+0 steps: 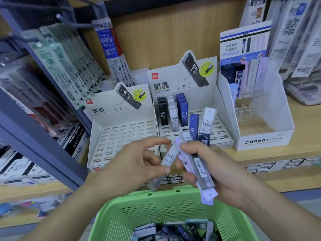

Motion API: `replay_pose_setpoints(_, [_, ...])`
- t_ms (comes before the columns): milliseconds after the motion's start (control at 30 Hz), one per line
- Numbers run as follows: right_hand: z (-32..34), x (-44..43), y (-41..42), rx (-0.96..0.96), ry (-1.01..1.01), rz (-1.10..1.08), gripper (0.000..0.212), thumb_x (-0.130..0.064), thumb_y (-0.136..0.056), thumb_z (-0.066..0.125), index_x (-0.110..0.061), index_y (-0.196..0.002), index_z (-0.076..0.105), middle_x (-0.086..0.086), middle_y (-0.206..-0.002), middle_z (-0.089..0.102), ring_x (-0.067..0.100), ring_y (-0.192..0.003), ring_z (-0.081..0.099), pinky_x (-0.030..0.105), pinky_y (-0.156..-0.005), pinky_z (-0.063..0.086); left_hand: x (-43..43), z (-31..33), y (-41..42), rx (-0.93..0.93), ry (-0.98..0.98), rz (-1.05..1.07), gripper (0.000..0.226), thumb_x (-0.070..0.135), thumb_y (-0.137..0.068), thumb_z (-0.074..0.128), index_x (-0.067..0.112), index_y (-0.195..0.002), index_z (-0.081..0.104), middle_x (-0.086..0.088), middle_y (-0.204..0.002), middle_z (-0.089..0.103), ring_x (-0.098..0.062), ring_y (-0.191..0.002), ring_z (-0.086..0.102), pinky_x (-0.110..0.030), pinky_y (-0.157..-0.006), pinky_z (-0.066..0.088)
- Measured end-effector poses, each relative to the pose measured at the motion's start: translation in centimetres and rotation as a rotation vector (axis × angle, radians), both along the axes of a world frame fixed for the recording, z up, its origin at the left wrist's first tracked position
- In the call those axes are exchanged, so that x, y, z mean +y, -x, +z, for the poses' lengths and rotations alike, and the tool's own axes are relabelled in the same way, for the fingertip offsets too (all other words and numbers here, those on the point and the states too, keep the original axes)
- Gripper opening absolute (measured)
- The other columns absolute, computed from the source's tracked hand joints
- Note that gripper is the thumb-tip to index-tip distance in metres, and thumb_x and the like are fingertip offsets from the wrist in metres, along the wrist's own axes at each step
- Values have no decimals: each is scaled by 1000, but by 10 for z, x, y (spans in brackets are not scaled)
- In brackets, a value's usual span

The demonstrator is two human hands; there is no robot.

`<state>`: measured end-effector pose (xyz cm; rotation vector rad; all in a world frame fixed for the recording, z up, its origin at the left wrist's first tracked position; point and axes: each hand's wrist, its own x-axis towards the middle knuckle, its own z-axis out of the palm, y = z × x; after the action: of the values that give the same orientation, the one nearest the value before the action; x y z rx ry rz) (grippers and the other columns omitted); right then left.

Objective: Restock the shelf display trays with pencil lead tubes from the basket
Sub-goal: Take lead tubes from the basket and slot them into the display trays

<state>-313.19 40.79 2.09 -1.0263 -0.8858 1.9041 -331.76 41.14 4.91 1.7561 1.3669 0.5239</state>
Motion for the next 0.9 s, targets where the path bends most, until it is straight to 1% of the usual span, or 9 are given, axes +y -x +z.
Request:
replay_pose_setpoints(100, [2,2,-1,11,-9,1,15,-20,-87,64,-7,-94,66,14,-73,63,16,-41,47,21,-40,41,2,-8,-7,82,-128,-103,74,7,-84,70,62,-124,41,3,-86,67,-16,-64,62,-30,-67,54])
replay_pose_setpoints(167, [4,7,-7,62,4,-58,22,-22,-81,68,-8,-98,71,13,-71,64,14,-41,48,21,-39,41,9,-5,-10,14,-196,-8,68,2,-86,67,54,-126,47,6,-79,67,-18,-62,64,-36,-66,58])
replay_pose_setpoints(233, [7,13,-16,130,18,-144,31,-24,-72,70,-12,-100,75,10,-71,64,13,-41,48,19,-37,41,21,-1,-14,-111,-249,153,51,0,-88,63,37,-122,57,8,-71,61,-15,-60,66,-31,-67,59])
replay_pose_setpoints(300, [8,19,-25,157,31,-228,37,-26,-67,70,-12,-101,73,6,-69,63,12,-40,48,18,-37,39,35,4,-20,-170,-324,276,37,2,-90,61,34,-108,65,8,-82,56,-14,-66,69,-28,-74,58])
replay_pose_setpoints(367, [8,22,-31,170,42,-269,37,-27,-68,70,-12,-101,72,4,-68,62,12,-41,48,17,-37,38,49,6,-27,-195,-398,317,36,1,-90,61,36,-96,67,7,-90,57,-13,-70,69,-20,-73,56])
replay_pose_setpoints(500, [6,24,-36,198,29,-268,39,-29,-66,71,-12,-102,71,4,-68,61,13,-43,49,18,-39,39,67,-2,-37,-82,-529,324,35,5,-86,67,39,-92,66,23,-87,60,-6,-74,64,-12,-76,51])
replay_pose_setpoints(700, [5,26,-41,278,42,-268,39,-29,-69,72,-8,-103,70,7,-67,59,14,-41,49,18,-38,43,72,-4,-36,69,-576,247,30,8,-87,67,33,-104,71,10,-77,66,-2,-70,59,-4,-68,42])
replay_pose_setpoints(767, [5,26,-42,283,43,-268,42,-28,-70,72,-7,-106,69,7,-67,59,13,-41,49,18,-38,43,73,-3,-37,128,-616,170,30,6,-90,63,26,-111,71,19,-87,64,4,-78,58,-1,-75,40])
replay_pose_setpoints(900, [4,25,-40,184,18,-230,44,-25,-77,72,-1,-113,67,7,-67,60,14,-41,50,19,-38,41,79,-12,-41,182,-810,101,27,-1,-86,65,12,-109,72,12,-92,55,-1,-86,51,-4,-79,39])
